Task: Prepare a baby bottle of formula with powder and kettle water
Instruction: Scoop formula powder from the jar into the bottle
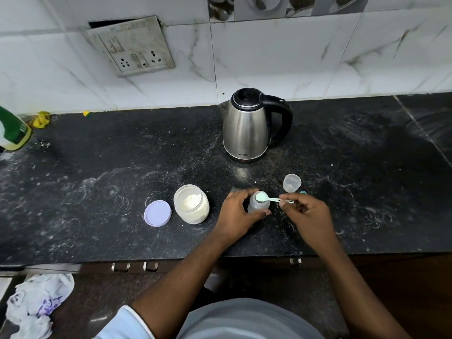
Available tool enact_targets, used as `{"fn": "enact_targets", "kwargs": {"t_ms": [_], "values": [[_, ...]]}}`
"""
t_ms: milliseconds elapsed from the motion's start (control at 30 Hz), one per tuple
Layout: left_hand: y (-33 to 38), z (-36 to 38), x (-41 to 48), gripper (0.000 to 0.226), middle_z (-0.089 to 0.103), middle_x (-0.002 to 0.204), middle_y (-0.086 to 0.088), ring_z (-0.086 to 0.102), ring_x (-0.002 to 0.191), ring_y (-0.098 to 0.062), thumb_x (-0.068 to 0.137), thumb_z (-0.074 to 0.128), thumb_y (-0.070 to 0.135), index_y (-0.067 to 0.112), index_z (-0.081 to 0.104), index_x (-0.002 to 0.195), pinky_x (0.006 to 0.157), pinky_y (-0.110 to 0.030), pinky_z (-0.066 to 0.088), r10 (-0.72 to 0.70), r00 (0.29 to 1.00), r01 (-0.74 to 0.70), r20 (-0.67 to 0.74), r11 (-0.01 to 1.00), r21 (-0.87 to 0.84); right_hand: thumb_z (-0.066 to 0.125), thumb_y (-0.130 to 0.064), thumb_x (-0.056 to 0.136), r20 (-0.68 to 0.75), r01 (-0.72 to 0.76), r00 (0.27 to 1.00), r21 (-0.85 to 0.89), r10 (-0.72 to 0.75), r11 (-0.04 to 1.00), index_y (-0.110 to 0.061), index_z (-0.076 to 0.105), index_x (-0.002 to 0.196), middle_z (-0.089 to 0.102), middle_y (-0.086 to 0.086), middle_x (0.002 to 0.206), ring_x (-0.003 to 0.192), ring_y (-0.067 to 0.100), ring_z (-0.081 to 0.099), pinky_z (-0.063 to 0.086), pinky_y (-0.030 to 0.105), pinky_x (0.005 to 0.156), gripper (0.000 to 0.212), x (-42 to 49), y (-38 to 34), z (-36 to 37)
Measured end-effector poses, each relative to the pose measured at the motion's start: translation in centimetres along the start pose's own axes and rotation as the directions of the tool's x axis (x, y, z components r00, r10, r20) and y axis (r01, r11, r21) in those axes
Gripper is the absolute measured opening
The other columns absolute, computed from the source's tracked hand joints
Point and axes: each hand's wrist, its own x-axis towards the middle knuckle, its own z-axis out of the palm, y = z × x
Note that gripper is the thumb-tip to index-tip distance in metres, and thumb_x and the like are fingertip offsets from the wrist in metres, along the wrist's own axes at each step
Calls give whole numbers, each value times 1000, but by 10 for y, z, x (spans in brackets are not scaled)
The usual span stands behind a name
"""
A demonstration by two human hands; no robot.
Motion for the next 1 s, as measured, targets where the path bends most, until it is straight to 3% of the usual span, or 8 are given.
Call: {"fn": "enact_targets", "kwargs": {"t_ms": [167,300,467,533,633,933,1000], "values": [[-1,1,0,59,75,123,8,62,114,-8,76,99,29,18,76,129,99,-11,40,-1,1000,2,9,1000,-10,79,-10,88,1,3,1000,-3,-3,1000,-21,81,100,61,-12,64,59,5,50,43,25,60,17,0,2,-1],[-1,1,0,59,73,120,12,61,112,-5,76,99,28,18,75,129,97,-6,38,-8,1000,8,9,1000,-15,79,-10,88,2,11,1000,-26,-11,1000,-19,82,99,63,-17,64,58,1,50,42,17,59,14,1,1,-1],[-3,2,1,59,75,121,7,63,113,-7,75,100,29,18,76,128,97,-6,38,-6,1000,6,5,1000,-12,79,-12,89,15,-10,1000,3,10,1000,-19,83,98,70,-6,70,63,5,56,47,20,62,12,2,1,0],[-3,2,0,58,76,121,7,63,112,-8,76,99,30,18,76,128,96,-7,39,-9,1000,9,8,1000,-10,78,-9,89,16,-46,999,77,44,996,-16,82,98,71,-11,69,64,2,57,47,19,65,12,2,0,0],[-4,1,1,59,76,122,6,64,114,-10,76,99,31,18,76,128,97,-9,40,-11,1000,11,10,1000,-7,78,-8,89,23,-26,999,14,25,1000,-17,82,99,68,-16,66,60,0,53,44,18,62,14,3,4,2],[-3,2,1,61,75,122,6,64,115,-11,75,99,32,17,75,130,98,-17,44,-13,1000,13,10,1000,5,78,-10,89,33,-74,997,61,72,995,-20,83,97,76,4,78,70,14,61,51,32,69,14,5,6,0],[-2,1,1,60,72,119,12,62,112,-7,76,99,32,18,75,130,95,-12,41,-12,1000,12,11,1000,10,77,-11,91,39,-113,993,116,110,987,-20,83,98,76,9,79,69,15,59,51,34,68,13,5,3,0]]}}
